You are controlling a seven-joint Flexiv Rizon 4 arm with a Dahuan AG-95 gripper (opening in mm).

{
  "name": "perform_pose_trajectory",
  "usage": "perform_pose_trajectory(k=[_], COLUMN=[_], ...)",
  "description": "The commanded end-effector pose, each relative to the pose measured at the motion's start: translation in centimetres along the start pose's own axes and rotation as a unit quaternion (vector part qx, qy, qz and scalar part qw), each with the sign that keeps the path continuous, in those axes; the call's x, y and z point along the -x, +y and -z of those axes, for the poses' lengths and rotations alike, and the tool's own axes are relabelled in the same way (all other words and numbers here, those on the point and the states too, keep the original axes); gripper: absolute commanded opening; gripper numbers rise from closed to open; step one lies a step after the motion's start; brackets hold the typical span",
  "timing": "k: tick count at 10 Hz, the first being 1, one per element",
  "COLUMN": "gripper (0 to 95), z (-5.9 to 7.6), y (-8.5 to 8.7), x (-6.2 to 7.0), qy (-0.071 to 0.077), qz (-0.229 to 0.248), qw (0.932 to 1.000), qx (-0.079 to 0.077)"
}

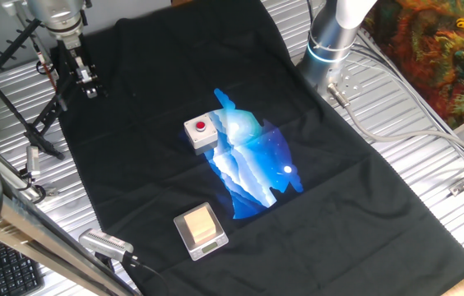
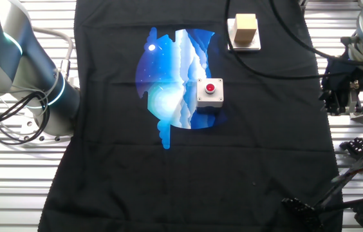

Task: Place the brush on the pen rack

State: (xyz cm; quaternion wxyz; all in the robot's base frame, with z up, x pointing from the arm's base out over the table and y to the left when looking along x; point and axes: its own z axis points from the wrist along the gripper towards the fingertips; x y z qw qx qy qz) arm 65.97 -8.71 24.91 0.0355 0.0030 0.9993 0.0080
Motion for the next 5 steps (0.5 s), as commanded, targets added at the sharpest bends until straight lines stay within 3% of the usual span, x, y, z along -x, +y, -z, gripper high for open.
perform_pose_trajectory(k=[1,5], gripper=[19.0,19.0], z=[-0.01,-0.02], y=[0.01,-0.01], x=[0.12,0.09], qy=[0.001,0.004], qz=[0.004,0.005], qw=[1.0000,1.0000], qx=[0.001,0.007])
